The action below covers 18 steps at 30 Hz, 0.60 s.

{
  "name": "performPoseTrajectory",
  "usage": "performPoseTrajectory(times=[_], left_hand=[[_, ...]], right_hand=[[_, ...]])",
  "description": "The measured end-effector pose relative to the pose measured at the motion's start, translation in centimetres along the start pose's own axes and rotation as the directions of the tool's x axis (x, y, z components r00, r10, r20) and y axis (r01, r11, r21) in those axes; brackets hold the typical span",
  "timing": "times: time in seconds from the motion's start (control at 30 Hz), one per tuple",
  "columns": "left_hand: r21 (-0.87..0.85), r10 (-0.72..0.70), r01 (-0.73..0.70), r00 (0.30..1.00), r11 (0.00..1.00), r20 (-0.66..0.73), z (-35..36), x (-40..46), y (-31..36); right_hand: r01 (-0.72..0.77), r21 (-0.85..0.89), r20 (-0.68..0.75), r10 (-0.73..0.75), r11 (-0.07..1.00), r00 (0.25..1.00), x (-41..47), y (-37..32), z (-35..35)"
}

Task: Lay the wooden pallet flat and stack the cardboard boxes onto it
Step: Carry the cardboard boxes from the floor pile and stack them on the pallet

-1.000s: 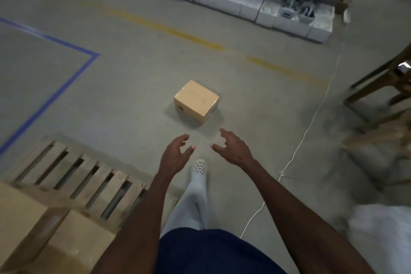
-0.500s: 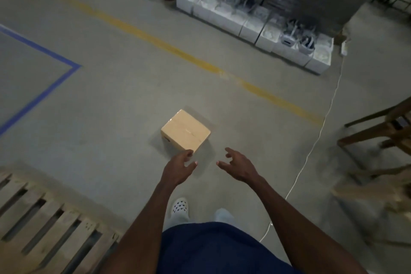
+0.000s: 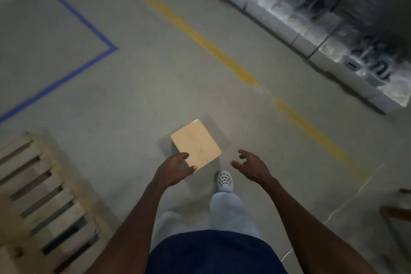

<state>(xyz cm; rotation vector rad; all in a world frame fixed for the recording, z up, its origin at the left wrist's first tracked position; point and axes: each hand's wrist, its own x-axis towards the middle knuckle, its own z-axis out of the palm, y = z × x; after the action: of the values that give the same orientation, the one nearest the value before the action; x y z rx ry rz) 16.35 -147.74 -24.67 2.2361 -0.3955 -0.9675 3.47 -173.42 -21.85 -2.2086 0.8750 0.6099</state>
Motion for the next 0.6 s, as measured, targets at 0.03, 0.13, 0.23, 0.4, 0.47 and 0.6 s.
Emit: performPoseTrajectory(times=[0.03,0.13,0.23,0.4,0.47,0.6], left_hand=[[-0.030,-0.039,0.038,0.999,0.999,-0.023,0.5,0.7,0.5],[-0.108,-0.139,0.130,0.987,0.986,-0.084,2.0,2.5,1.7],[-0.169,-0.215,0.192,0.968,0.967,-0.130,3.6,4.4,1.9],[-0.238,-0.314,0.286,0.945,0.928,-0.088,6.4,8.3,-1.5],[-0.243,-0.341,0.315,0.937,0.917,-0.071,8.2,11.0,-4.2],[-0.284,-0.395,0.366,0.917,0.886,-0.050,12.6,17.3,-10.7]], right_hand=[[0.021,-0.018,0.025,-0.020,1.000,0.999,1.9,0.3,-0.9],[0.078,-0.072,0.106,-0.070,0.994,0.992,7.7,1.2,-2.6],[0.115,-0.107,0.170,-0.095,0.988,0.981,13.4,1.8,-2.8],[0.113,-0.098,0.205,-0.092,0.989,0.975,21.2,3.0,0.2],[0.134,-0.104,0.212,-0.110,0.986,0.971,24.6,4.3,2.7],[0.156,-0.142,0.240,-0.119,0.978,0.963,31.8,7.9,9.0]])
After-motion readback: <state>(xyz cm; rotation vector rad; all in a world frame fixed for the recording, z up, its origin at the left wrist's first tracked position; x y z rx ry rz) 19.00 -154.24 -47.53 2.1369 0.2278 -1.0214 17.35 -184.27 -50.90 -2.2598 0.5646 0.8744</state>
